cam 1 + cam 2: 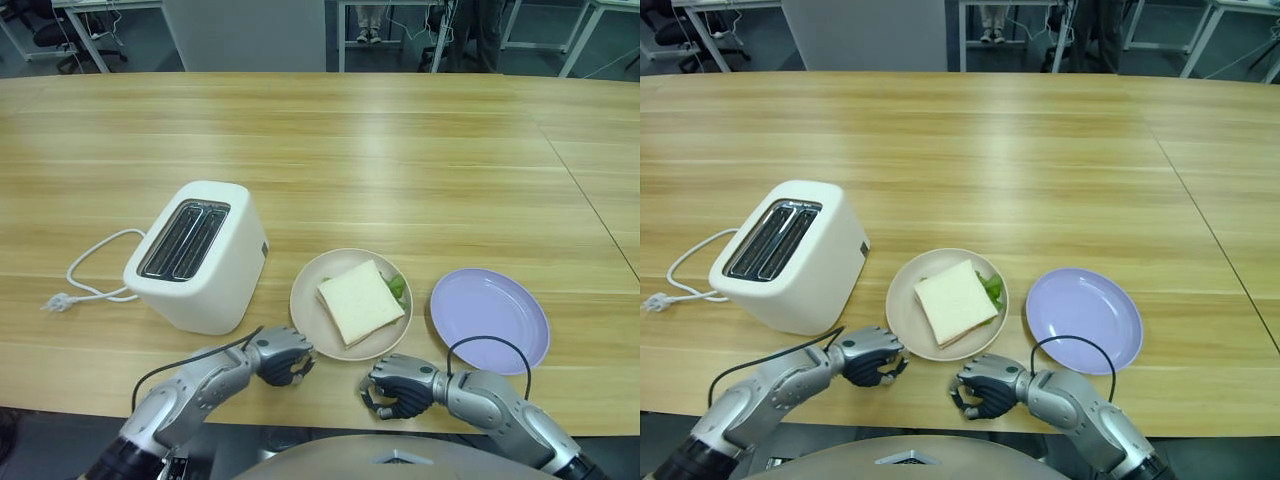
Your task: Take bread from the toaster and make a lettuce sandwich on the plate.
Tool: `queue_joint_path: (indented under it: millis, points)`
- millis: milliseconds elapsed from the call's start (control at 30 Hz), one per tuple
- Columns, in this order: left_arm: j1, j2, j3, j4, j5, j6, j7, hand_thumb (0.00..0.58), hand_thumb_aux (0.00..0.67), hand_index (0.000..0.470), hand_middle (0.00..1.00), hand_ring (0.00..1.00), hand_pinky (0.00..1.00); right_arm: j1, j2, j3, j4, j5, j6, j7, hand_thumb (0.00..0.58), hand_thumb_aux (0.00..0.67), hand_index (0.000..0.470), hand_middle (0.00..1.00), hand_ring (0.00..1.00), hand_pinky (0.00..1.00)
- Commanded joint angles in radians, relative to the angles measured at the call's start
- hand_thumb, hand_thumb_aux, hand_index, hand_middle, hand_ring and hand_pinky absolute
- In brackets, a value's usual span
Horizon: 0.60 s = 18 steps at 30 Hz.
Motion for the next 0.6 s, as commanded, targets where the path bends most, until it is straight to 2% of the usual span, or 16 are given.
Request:
queue_joint_path:
  millis: [33, 333, 600]
  points:
    - [-0.048, -0.038, -0.048, 0.099, 0.054, 0.02, 0.041, 0.58, 0.67, 0.46, 1.0, 1.0, 1.0, -0.058, 0.028, -0.001, 0.085, -0.055, 0.041, -0.045, 0.58, 0.67, 0.46, 1.0, 1.0, 1.0]
    - [-0.294, -0.156, -0.071, 0.334, 0.105, 0.07, 0.195, 0.58, 0.67, 0.46, 1.0, 1.0, 1.0, -0.318, 0.114, -0.016, 0.313, -0.134, 0.138, -0.172, 0.58, 0.67, 0.46, 1.0, 1.0, 1.0]
    - [-0.528, -0.213, -0.102, 0.635, 0.099, 0.056, 0.318, 0.58, 0.67, 0.46, 1.0, 1.0, 1.0, -0.547, 0.137, 0.001, 0.59, -0.146, 0.153, -0.264, 0.58, 0.67, 0.46, 1.0, 1.0, 1.0]
